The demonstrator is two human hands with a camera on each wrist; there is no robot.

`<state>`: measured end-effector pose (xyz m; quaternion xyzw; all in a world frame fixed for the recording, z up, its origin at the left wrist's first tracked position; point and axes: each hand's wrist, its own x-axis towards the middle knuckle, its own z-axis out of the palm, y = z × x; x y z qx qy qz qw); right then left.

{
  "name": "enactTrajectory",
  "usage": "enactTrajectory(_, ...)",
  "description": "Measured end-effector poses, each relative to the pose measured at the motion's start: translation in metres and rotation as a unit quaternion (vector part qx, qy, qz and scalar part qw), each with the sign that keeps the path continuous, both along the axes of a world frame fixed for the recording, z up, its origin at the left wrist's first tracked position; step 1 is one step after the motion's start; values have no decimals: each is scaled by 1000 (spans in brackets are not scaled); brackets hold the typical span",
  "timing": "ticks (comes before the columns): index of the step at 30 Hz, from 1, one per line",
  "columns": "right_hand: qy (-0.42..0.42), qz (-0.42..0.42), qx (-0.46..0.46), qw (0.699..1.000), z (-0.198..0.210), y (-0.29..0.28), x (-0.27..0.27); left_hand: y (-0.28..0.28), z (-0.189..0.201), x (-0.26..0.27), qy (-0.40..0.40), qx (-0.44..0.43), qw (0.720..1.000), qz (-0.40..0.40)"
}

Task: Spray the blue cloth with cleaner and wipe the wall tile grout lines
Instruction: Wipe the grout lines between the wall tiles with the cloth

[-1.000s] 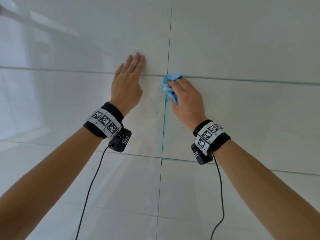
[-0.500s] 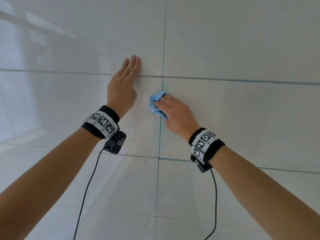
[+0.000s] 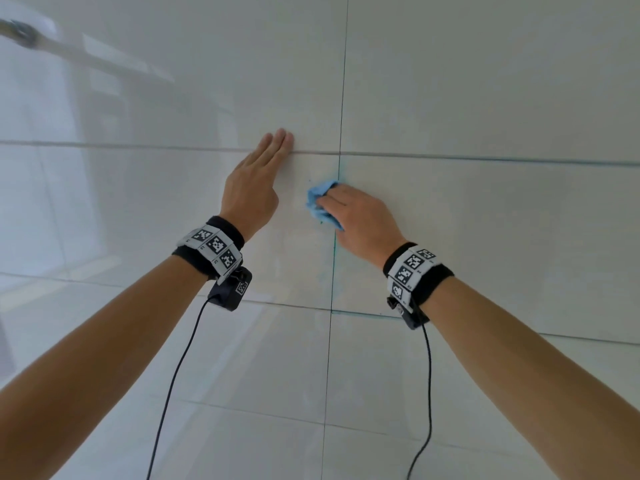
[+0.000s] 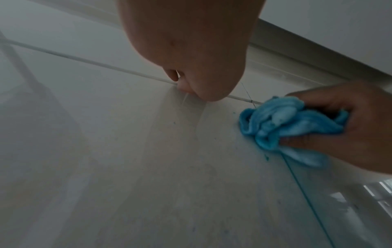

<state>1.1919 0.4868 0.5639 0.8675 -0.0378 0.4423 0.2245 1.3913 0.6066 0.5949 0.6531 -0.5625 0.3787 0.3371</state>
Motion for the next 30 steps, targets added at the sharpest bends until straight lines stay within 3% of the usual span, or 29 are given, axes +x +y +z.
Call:
enactTrajectory(5,-110,-30,45,992,41,-3,4,6,-15,6,8,6,1000,0)
enactTrajectory(8,-116,-27,64,991,13,0,12,7,-32,10,23,1,1000,-5)
enactTrajectory(10,-69,-30,29,997,-10,2,11,7,-41,10,37,-1,999,-11)
enactTrajectory(12,-44,-37,-3,998,-6,-2,6,8,-45,10,42,-3,999,-16)
enactTrajectory(16,-127,-49,57,989,31,-3,3,4,-47,11,43,-16,999,-17)
enactTrajectory(19,-155,-58,78,983,13,4,11,-1,-54,9,53,-23,998,-16)
enactTrajectory(22,-128,-63,42,989,-13,2,9,-7,-61,7,56,-34,998,-17)
enactTrajectory(24,-123,-70,13,990,-5,-3,5,-8,-64,6,55,-38,998,-15)
enactTrajectory(27,-169,-76,43,982,14,-3,7,-9,-66,7,51,-42,998,-20)
enactTrajectory(30,-200,-66,61,976,7,3,17,-11,-71,9,51,-50,997,-18)
